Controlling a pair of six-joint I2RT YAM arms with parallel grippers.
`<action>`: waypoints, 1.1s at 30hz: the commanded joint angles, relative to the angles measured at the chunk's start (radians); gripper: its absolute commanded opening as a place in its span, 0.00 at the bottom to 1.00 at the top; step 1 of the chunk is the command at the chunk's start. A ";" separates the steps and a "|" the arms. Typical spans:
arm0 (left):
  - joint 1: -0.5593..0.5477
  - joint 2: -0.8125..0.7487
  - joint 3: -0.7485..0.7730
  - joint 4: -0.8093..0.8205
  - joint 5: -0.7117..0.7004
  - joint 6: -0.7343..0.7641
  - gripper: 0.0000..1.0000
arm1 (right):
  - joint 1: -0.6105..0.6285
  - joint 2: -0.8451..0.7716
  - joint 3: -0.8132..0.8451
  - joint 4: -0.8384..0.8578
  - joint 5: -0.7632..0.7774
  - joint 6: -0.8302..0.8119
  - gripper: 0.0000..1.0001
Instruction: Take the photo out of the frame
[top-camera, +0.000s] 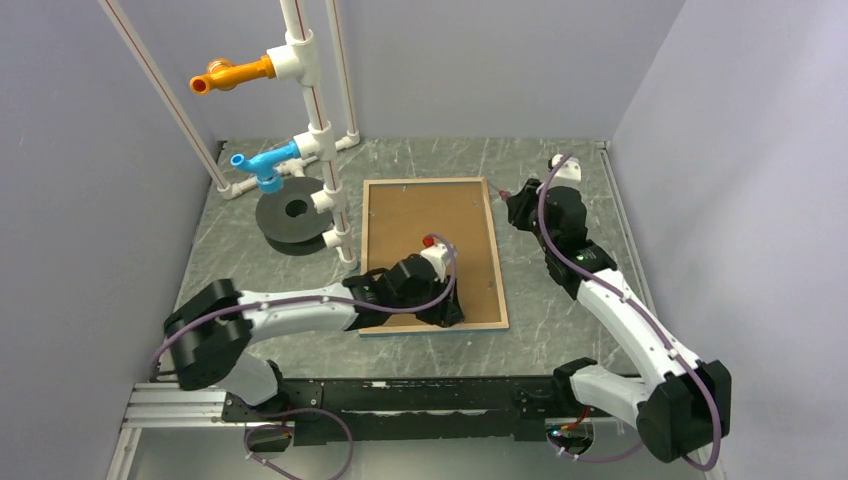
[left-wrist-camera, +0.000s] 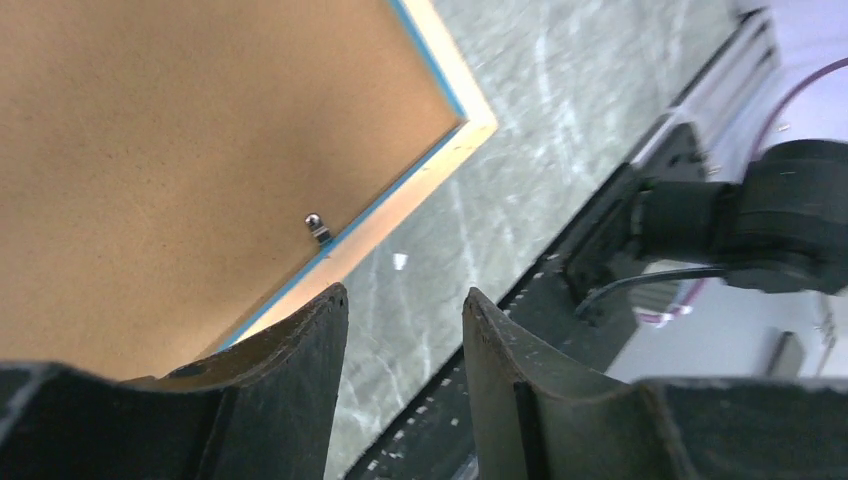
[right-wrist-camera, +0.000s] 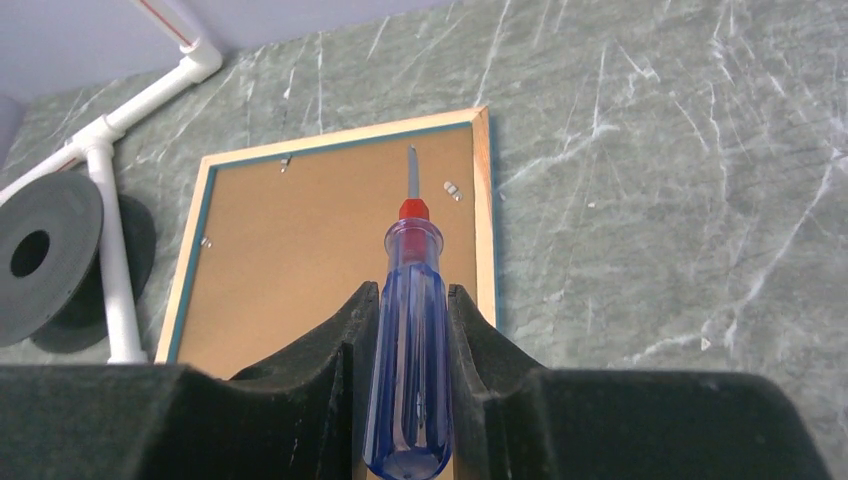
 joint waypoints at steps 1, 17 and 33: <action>-0.006 -0.179 -0.019 -0.079 -0.075 -0.096 0.50 | 0.005 -0.060 -0.009 -0.117 -0.073 -0.003 0.00; 0.004 -0.862 -0.519 -0.268 -0.252 -0.822 0.68 | 0.235 -0.077 -0.044 -0.189 -0.196 0.000 0.00; 0.006 -0.214 -0.114 -0.519 -0.090 -1.341 0.91 | 0.297 -0.227 -0.052 -0.286 -0.053 -0.036 0.00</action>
